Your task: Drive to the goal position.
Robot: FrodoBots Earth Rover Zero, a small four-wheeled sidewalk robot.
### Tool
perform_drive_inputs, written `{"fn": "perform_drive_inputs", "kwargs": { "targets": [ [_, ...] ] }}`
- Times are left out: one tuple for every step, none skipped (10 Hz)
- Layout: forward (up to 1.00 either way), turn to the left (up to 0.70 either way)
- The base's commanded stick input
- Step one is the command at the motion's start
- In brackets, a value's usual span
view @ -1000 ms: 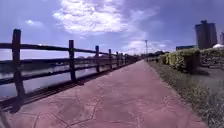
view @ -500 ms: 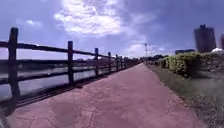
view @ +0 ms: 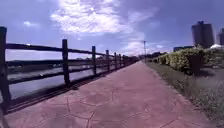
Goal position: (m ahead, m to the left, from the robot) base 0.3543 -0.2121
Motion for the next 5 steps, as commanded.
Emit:
{"fn": "perform_drive_inputs", "kwargs": {
  "targets": [
    [0.38,-0.3],
    [0.23,-0.36],
    [0.08,-0.42],
    [0.0,-0.45],
    [0.0,-0.45]
  ]
}}
